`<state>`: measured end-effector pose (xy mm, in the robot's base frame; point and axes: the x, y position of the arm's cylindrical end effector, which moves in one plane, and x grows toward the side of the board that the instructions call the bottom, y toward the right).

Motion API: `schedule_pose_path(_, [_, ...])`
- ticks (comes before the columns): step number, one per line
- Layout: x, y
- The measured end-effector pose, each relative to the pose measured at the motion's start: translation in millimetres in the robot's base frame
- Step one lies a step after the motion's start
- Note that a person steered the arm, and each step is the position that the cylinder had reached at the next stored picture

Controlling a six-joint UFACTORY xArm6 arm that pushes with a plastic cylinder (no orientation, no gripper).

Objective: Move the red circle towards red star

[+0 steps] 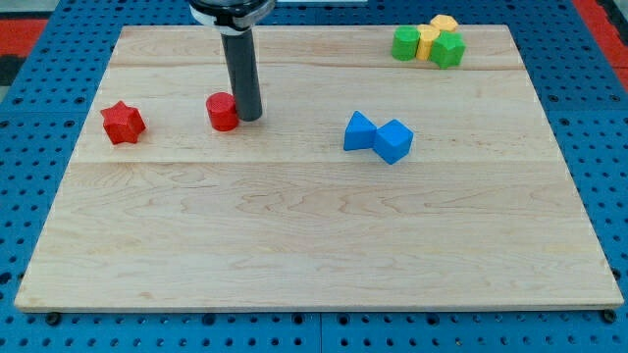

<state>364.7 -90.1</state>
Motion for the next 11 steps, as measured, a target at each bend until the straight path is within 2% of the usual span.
schedule_pose_path(4, [-2.6,-60.9])
schedule_pose_path(6, [16.8,-39.3])
schedule_pose_path(7, [28.3,-48.9])
schedule_pose_path(11, [17.4,-88.4])
